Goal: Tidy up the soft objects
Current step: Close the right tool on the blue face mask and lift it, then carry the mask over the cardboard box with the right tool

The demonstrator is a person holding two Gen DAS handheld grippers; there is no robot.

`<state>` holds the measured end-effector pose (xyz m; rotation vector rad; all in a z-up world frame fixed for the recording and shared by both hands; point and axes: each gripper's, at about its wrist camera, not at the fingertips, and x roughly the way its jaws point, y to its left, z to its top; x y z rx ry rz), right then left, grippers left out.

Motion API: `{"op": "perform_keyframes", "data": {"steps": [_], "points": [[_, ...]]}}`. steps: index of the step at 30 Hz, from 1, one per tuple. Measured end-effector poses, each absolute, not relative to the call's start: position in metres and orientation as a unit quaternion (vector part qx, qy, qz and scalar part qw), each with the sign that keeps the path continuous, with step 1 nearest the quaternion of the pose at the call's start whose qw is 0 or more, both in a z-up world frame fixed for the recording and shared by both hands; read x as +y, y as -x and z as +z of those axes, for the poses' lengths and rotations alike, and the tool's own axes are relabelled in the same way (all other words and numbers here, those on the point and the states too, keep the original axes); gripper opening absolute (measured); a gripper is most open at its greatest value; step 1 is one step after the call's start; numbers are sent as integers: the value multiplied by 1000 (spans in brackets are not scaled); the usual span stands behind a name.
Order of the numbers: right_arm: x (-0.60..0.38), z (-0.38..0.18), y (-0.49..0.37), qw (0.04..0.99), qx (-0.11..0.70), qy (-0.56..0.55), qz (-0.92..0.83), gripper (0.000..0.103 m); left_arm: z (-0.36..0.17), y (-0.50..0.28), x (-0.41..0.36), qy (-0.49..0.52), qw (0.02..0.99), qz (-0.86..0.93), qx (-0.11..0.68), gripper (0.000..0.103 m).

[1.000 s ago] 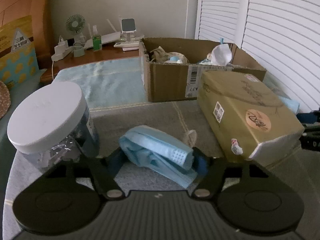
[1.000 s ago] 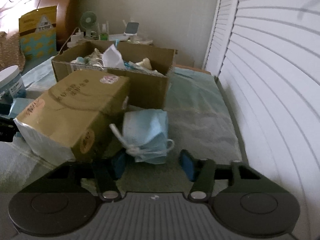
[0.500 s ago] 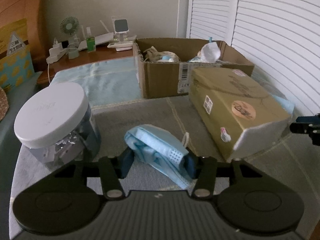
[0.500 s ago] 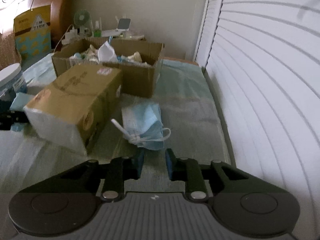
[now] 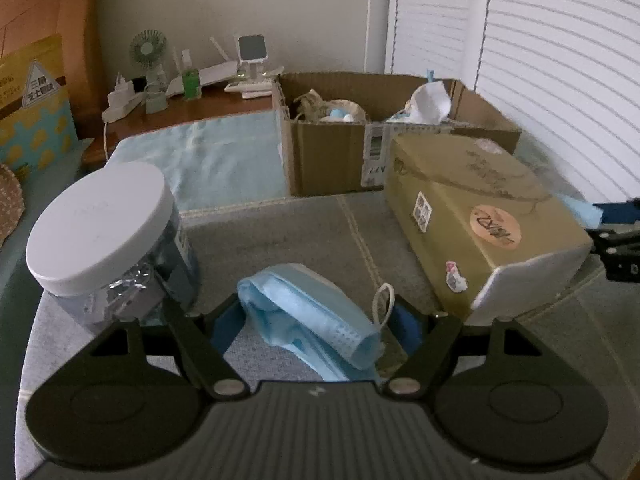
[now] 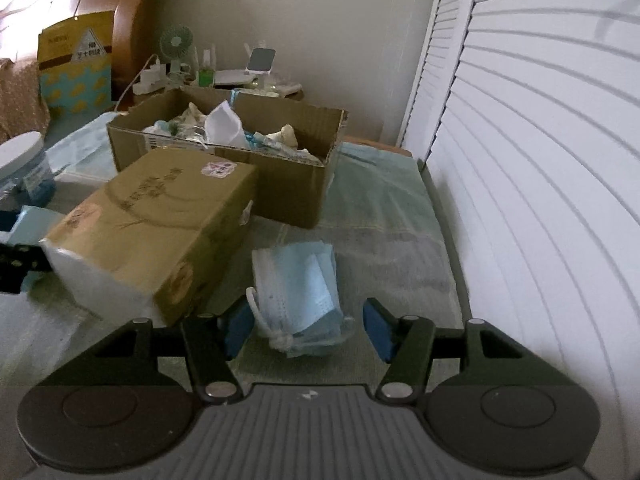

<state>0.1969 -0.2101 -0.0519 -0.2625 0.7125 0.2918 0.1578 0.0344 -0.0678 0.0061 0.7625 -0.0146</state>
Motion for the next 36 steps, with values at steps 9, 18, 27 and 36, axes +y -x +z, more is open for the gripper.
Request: {"op": "perform_keyframes", "data": {"steps": [9, 18, 27, 36], "points": [[-203, -62, -218, 906, 364, 146, 157, 64, -67, -165, 31, 7, 918, 10, 396, 76], [-205, -59, -210, 909, 362, 145, 149, 34, -63, -161, 31, 11, 916, -2, 402, 48], [-214, -48, -189, 914, 361, 124, 136, 33, -53, -149, 31, 2, 911, -39, 409, 40], [-218, -31, -151, 917, 360, 112, 132, 33, -34, -124, 28, -13, 905, -101, 413, 40]]}}
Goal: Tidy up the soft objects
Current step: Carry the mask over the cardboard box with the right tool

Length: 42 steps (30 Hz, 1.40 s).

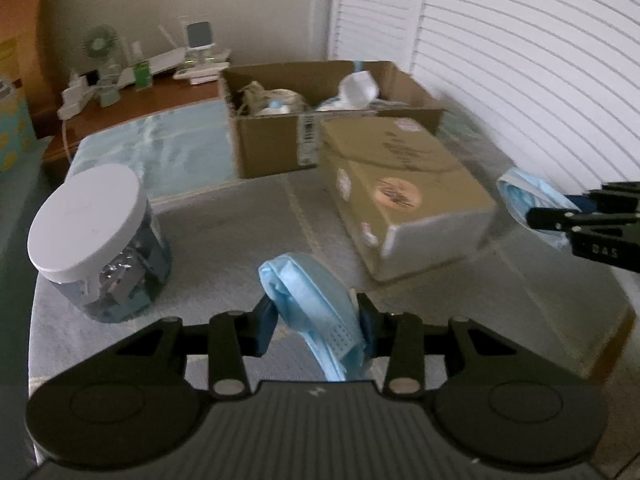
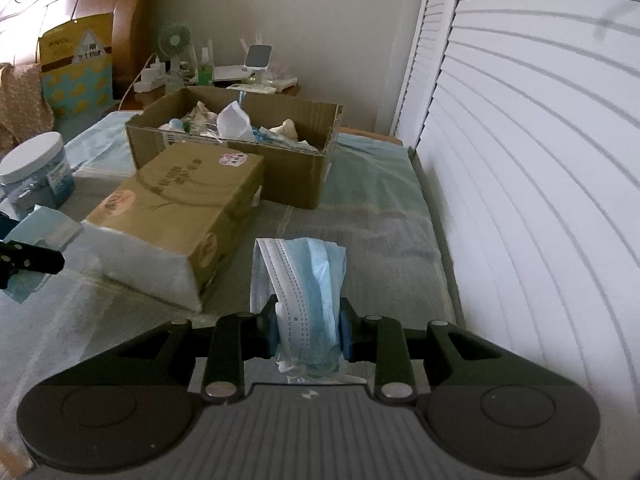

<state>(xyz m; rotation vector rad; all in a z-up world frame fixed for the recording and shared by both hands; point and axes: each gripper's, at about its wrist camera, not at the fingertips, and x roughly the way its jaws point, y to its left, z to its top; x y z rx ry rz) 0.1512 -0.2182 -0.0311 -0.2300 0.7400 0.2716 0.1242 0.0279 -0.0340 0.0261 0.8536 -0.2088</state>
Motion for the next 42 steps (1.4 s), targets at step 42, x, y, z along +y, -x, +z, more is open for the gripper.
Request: {"op": "perform_keyframes", "data": {"steps": [42], "points": [[-87, 58, -287, 909, 316, 93, 256, 33, 18, -91, 46, 4, 931, -136, 340, 40]]}}
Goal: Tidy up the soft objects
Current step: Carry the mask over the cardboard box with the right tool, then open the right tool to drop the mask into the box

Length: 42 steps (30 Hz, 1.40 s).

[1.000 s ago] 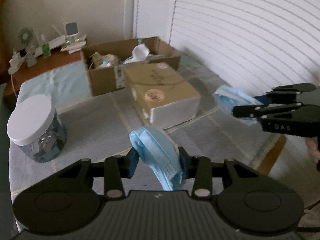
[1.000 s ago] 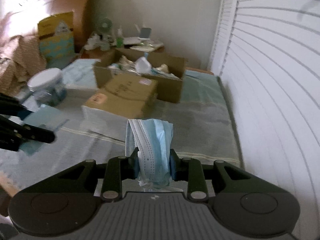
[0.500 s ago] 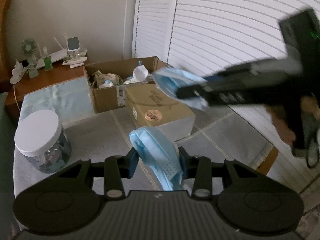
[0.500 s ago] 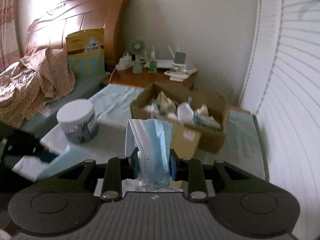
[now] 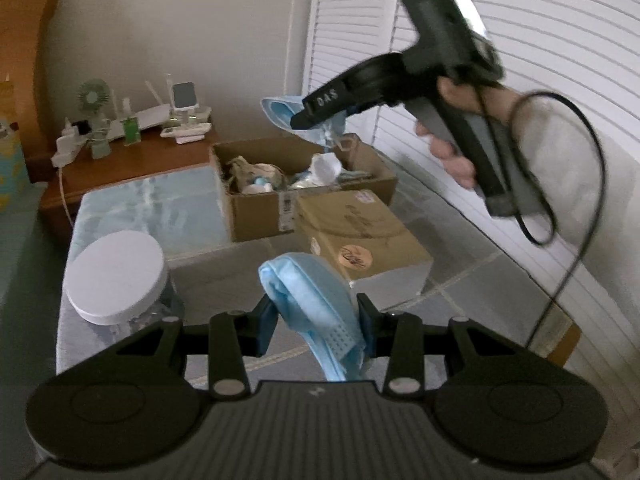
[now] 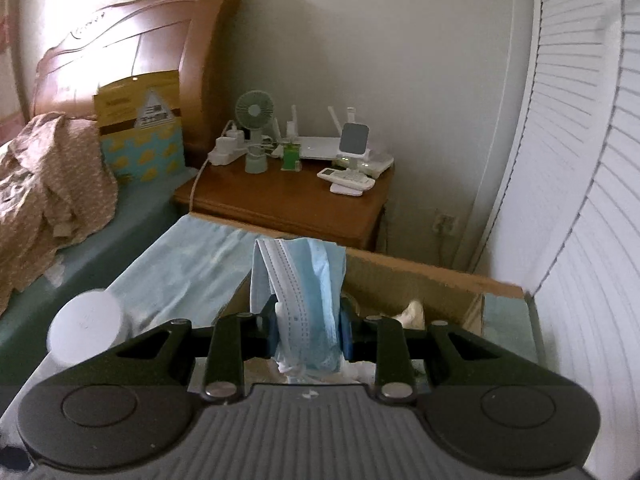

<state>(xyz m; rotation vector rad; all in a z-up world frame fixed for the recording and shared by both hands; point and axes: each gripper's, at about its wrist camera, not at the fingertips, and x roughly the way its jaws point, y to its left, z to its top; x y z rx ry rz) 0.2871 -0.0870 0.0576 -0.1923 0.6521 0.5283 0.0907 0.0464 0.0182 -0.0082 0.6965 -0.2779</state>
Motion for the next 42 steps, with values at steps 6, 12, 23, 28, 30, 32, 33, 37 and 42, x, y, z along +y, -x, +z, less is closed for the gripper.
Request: {"op": "perform_keyframes", "data": {"steps": [6, 12, 23, 28, 30, 32, 33, 37, 42], "points": [[-72, 52, -330, 895, 341, 116, 263, 33, 15, -91, 51, 11, 931, -119, 346, 40], [-68, 37, -352, 893, 355, 140, 239, 47, 11, -94, 53, 10, 930, -110, 352, 40], [-90, 33, -331, 902, 342, 131, 229, 99, 11, -98, 51, 9, 928, -115, 354, 40], [-101, 33, -301, 906, 334, 136, 221, 103, 11, -104, 52, 9, 927, -118, 357, 40], [-105, 32, -288, 907, 333, 141, 215, 103, 12, -105, 53, 6, 926, -120, 357, 40], [-110, 32, -273, 909, 330, 148, 208, 103, 13, -109, 53, 3, 926, -122, 357, 40], [-113, 32, -265, 910, 328, 148, 204, 103, 14, -111, 52, 2, 926, -122, 358, 40], [-127, 32, -235, 915, 327, 128, 198, 103, 17, -123, 50, -1, 924, -129, 360, 40], [-138, 29, -202, 919, 324, 126, 188, 103, 24, -140, 43, -12, 923, -138, 359, 40]]}}
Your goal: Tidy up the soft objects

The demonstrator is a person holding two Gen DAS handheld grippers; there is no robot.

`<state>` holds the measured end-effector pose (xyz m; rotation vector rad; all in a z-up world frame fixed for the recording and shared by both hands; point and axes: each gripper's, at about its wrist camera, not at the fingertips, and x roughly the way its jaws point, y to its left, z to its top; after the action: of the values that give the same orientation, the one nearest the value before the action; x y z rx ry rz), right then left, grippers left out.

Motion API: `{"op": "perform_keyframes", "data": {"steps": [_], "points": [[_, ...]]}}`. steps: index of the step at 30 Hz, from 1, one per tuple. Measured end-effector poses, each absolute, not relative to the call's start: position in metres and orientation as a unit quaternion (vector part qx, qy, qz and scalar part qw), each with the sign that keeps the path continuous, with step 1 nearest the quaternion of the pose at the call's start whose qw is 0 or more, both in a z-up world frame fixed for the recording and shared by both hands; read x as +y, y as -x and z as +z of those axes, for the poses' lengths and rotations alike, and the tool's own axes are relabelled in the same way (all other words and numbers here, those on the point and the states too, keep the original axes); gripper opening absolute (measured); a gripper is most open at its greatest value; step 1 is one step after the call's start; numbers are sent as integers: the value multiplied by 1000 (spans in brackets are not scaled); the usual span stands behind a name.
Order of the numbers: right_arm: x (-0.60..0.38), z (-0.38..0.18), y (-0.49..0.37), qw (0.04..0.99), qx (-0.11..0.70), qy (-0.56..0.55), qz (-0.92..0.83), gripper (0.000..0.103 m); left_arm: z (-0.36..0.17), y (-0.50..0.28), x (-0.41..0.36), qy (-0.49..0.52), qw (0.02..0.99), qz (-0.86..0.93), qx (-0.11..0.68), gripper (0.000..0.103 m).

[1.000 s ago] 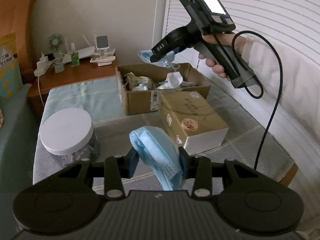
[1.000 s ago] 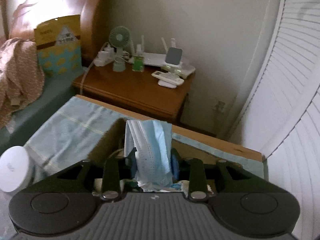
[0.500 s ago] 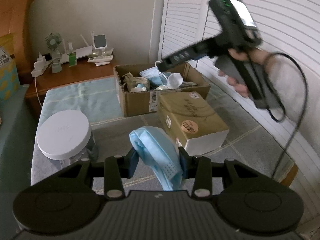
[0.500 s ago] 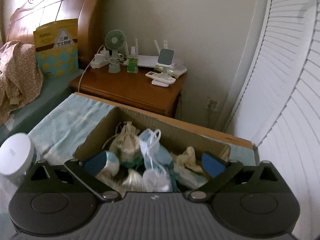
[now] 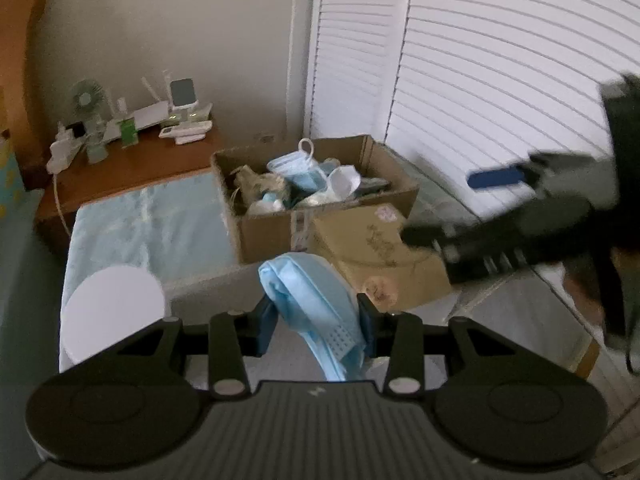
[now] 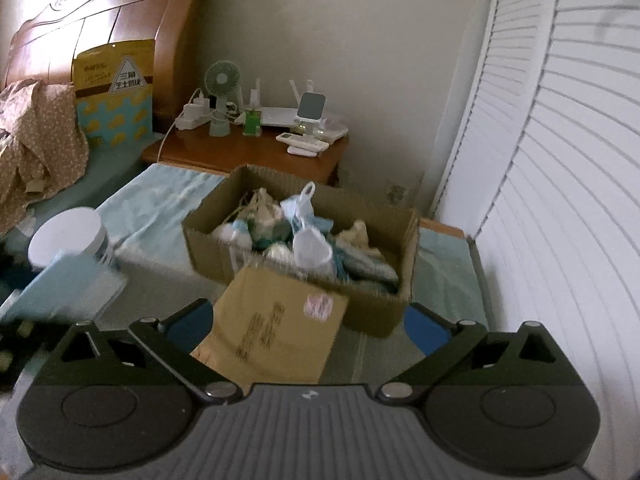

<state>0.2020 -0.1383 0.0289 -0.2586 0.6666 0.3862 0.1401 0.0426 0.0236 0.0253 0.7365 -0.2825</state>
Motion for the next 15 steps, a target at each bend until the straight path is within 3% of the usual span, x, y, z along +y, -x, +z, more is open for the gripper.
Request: {"op": "perform_keyframes", "data": {"steps": [15], "points": [[-166, 24, -155, 924, 329, 102, 168, 103, 51, -229, -12, -32, 915, -202, 347, 40]]}}
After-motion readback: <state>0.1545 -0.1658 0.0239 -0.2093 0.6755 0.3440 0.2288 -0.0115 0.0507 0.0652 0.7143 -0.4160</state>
